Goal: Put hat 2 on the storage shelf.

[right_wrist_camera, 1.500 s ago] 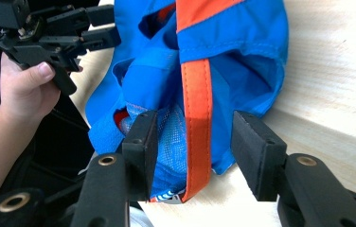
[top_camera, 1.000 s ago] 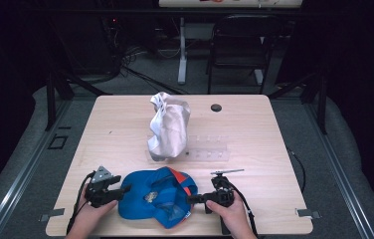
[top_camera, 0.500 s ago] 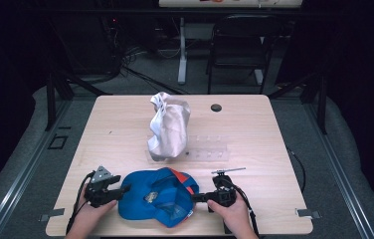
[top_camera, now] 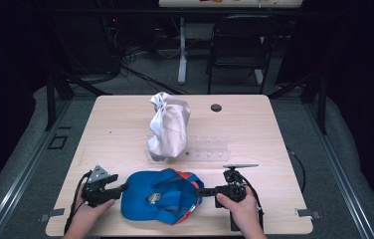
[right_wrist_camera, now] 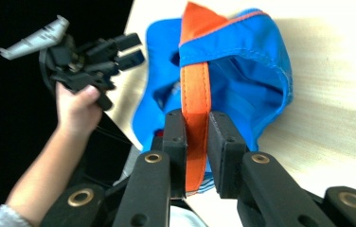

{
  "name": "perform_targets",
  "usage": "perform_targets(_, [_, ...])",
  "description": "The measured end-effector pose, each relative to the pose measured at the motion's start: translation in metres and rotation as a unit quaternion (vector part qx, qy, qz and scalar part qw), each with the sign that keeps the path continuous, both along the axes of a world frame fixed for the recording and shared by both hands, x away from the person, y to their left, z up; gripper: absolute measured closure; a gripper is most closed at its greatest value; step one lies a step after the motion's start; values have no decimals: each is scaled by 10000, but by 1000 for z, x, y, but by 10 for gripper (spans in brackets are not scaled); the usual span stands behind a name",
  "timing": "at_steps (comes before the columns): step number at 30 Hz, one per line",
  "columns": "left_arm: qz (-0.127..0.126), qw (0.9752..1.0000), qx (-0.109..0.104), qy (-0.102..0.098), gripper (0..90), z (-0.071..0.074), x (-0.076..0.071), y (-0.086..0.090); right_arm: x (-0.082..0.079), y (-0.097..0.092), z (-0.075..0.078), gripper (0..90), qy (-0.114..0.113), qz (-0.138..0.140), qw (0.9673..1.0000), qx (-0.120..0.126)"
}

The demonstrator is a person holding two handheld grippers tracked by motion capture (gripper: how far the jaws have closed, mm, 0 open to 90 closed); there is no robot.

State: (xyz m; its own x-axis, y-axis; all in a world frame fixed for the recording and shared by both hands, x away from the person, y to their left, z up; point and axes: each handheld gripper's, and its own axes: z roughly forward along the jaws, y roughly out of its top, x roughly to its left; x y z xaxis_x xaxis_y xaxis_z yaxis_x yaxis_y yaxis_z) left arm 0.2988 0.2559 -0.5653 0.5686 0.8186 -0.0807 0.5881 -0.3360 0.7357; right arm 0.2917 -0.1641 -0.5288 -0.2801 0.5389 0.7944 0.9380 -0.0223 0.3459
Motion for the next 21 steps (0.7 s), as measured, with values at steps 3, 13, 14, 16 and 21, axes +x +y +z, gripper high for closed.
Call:
perform_targets(3, [8, 10000, 3, -7, 436, 0, 0, 0, 1, -9, 12, 788, -12, 0, 10000, -65])
perform_targets(13, [26, 10000, -8, -49, 436, 1, 0, 2, 7, -31, 62, 788, 64, -51, 9996, -256])
perform_targets(14, [22, 10000, -8, -46, 436, 1, 0, 2, 8, -31, 65, 788, 80, -61, 9996, -263])
perform_targets(16, [20, 10000, -5, -48, 436, 1, 0, 2, 9, -30, 68, 788, 99, -65, 9996, -264])
perform_targets(21, [14, 10000, 2, -31, 436, 1, 1, 3, 12, -24, 85, 788, 200, 39, 9998, -77])
